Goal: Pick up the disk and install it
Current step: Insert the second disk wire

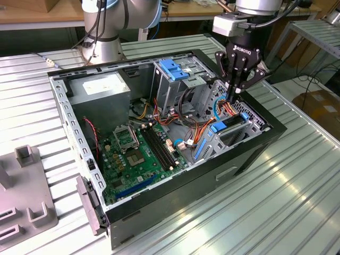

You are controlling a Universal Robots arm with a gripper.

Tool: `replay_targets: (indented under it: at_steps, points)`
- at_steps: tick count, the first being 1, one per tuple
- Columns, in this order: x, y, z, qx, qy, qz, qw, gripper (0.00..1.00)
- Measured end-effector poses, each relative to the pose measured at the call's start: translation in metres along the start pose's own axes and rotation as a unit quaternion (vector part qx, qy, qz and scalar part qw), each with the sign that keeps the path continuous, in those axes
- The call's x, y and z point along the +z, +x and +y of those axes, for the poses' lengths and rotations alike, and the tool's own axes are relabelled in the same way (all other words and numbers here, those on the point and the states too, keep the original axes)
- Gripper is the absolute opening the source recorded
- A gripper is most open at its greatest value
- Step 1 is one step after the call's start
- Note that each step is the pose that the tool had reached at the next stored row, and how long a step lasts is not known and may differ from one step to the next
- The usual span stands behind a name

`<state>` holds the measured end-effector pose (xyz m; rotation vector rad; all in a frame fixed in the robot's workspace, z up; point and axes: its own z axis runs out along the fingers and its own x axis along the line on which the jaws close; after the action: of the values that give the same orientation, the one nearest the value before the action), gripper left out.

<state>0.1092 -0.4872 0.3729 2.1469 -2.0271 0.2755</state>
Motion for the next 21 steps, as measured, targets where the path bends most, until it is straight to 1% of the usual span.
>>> replay_targets:
  at_steps: [1, 2, 3, 4, 5, 6, 7, 8, 10, 11, 12, 13, 14, 15, 16, 17, 18, 19, 21]
  points:
    - [0.0005, 0.0009, 0.0001, 0.000, 0.0007, 0.0000, 1.00000, 0.16]
    - [0.0027, 0.0049, 0.0011, 0.000, 0.0036, -0.0025, 0.99999, 0.16]
    - [0.0045, 0.0079, 0.0021, 0.000, 0.0046, -0.0062, 0.99997, 0.16]
    - [0.0055, 0.0098, 0.0028, 0.000, 0.0049, -0.0094, 0.99994, 0.16]
    - [0.0064, 0.0114, 0.0035, 0.000, 0.0053, -0.0134, 0.99990, 0.16]
    - [0.0077, 0.0136, 0.0045, 0.000, 0.0056, -0.0189, 0.99981, 0.16]
    - [0.0085, 0.0152, 0.0051, 0.000, 0.0058, -0.0219, 0.99974, 0.16]
    - [0.0110, 0.0195, 0.0064, 0.000, 0.0060, -0.0258, 0.99965, 0.16]
    - [0.0143, 0.0252, 0.0081, 0.000, 0.0063, -0.0306, 0.99951, 0.16]
    - [0.0159, 0.0281, 0.0093, 0.000, 0.0066, -0.0356, 0.99935, 0.16]
    - [0.0168, 0.0299, 0.0101, 0.000, 0.0068, -0.0394, 0.99920, 0.16]
    - [0.0177, 0.0320, 0.0111, 0.000, 0.0070, -0.0441, 0.99900, 0.16]
    - [0.0189, 0.0345, 0.0122, 0.000, 0.0074, -0.0499, 0.99873, 0.16]
    - [0.0198, 0.0363, 0.0130, 0.000, 0.0076, -0.0540, 0.99851, 0.16]
    - [0.0209, 0.0385, 0.0140, 0.000, 0.0079, -0.0593, 0.99821, 0.16]
    - [0.0217, 0.0402, 0.0146, 0.001, 0.0081, -0.0629, 0.99798, 0.16]
    - [0.0224, 0.0414, 0.0148, 0.001, 0.0083, -0.0658, 0.99780, 0.16]
    - [0.0227, 0.0416, 0.0149, 0.001, 0.0083, -0.0666, 0.99774, 0.16]
    - [0.0227, 0.0416, 0.0149, 0.001, 0.0085, -0.0667, 0.99773, 0.16]
